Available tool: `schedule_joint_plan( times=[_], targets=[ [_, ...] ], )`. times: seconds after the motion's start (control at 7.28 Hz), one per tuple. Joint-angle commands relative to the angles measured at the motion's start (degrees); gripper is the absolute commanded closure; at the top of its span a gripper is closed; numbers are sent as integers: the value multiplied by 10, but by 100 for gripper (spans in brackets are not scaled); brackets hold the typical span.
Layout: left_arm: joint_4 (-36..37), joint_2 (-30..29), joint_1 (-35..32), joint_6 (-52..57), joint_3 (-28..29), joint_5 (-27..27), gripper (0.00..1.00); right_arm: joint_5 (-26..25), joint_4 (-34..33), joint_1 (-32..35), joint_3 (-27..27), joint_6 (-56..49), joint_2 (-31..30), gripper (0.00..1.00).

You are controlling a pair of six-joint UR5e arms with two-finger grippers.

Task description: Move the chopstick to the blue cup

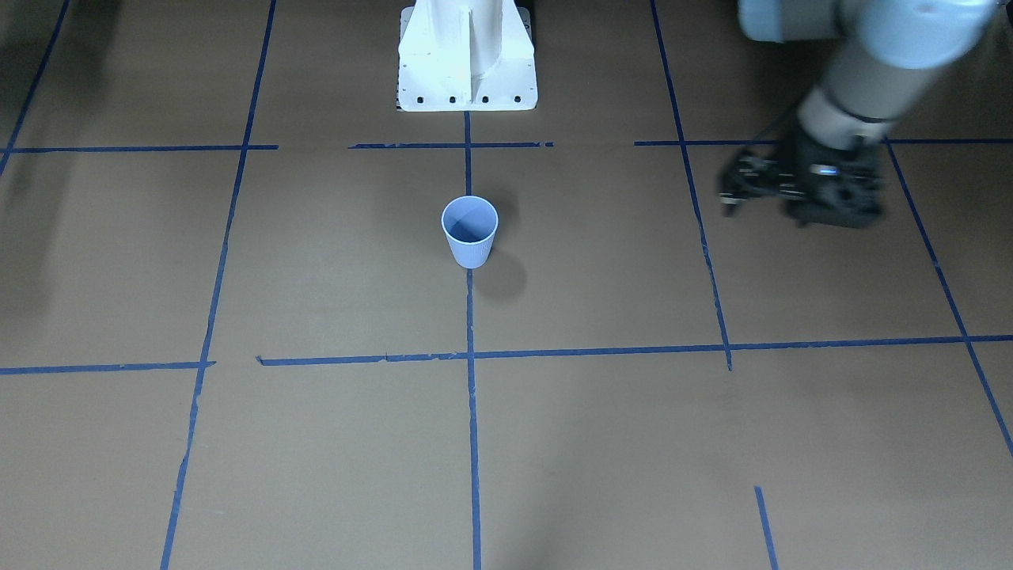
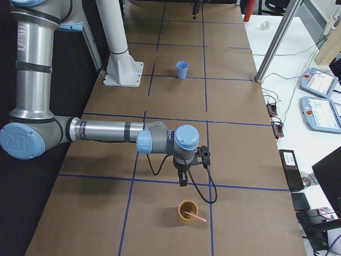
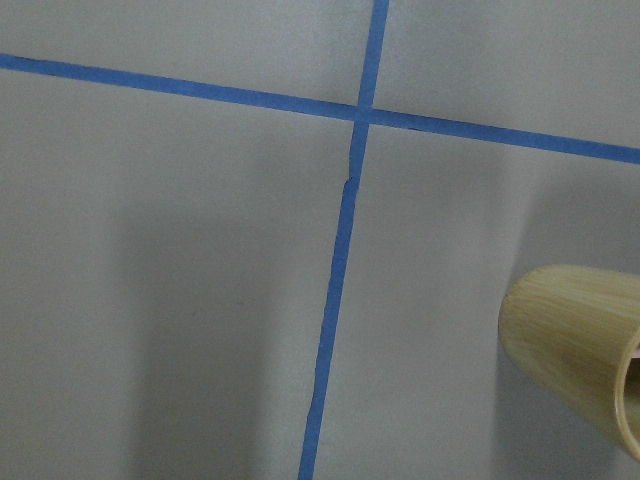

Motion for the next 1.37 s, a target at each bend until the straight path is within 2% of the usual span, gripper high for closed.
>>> schedule_joint_plan(
  times=[0.0,0.27,0.41,0.69,0.82,0.96,1.24],
  targets=[
    [-5,131,-151,166,22,-43,0,-1,1,0,0,0,0,0],
    [-18,207,-171,180,35,-56,0,-1,0,0,0,0,0,0],
    [-19,209,-170,180,65,-50,0,-1,0,0,0,1,-1,0],
    [-101,228,-198,187,113,-54,0,-1,1,2,0,0,-3,0],
    [-122,229,-201,181,124,-52,0,-2,20,2,-7,-2,-17,0],
    [-126,224,-200,180,138,-51,0,-3,74,5,-13,9,-41,0],
    [-127,222,-200,180,138,-53,0,-12,88,81,-22,66,-34,0]
  ],
)
